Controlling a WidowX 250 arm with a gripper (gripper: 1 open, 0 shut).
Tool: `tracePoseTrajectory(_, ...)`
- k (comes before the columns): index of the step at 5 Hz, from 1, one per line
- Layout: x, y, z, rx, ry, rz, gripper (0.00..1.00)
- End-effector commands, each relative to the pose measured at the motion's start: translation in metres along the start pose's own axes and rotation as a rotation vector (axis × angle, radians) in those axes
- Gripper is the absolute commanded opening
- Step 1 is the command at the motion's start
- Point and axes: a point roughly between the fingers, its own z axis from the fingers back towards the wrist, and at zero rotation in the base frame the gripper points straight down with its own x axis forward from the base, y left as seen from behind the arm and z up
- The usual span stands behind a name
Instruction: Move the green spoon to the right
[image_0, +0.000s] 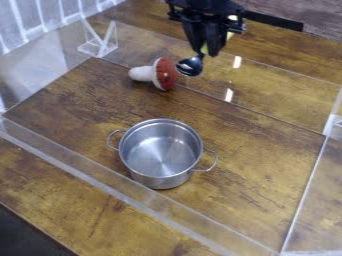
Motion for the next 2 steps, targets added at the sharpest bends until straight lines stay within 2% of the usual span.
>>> tracePoseTrajectory(1, 0.021, -0.016, 0.015, 0.001, -0.080, -0.049, 0.00)
tracePoseTrajectory(2, 0.026, -0.024, 0.003, -0.002, -0.077, -0.069, 0.00)
